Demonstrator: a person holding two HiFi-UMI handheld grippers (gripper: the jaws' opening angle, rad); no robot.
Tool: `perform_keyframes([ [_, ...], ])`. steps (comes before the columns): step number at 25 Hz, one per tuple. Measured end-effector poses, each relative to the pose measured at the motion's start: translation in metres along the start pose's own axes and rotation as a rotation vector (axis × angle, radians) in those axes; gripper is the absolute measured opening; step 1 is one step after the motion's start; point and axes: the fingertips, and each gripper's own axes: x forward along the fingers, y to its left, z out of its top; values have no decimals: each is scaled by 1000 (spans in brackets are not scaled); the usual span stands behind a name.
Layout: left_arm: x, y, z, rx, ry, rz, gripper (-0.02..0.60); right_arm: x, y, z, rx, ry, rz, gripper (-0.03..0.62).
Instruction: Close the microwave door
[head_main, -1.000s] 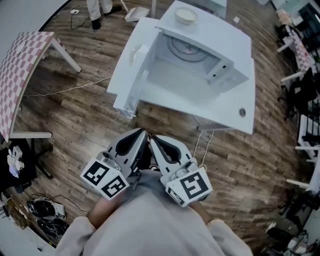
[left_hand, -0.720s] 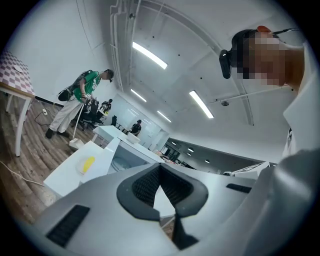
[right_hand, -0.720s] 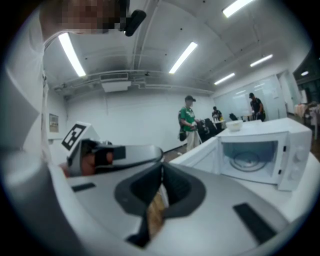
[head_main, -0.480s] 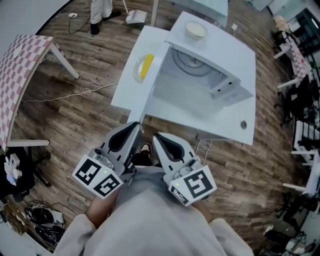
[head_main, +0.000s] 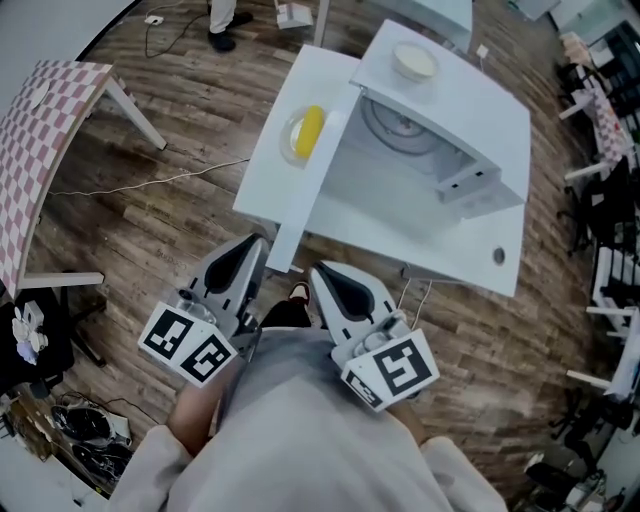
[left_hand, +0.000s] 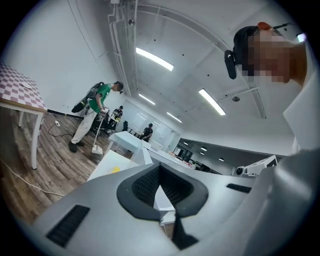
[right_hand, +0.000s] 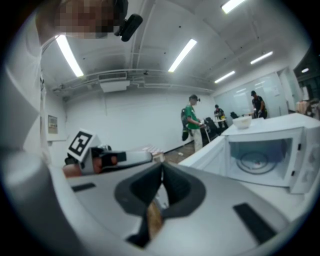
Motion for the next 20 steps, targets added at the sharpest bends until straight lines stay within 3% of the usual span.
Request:
perform_keyframes([
  [9,6,26,-13,19,35,84,14,9,-10,1,8,15,21,23],
  [20,7,34,-36,-12,93,93,14,10,-11,-8,21,39,33,23],
])
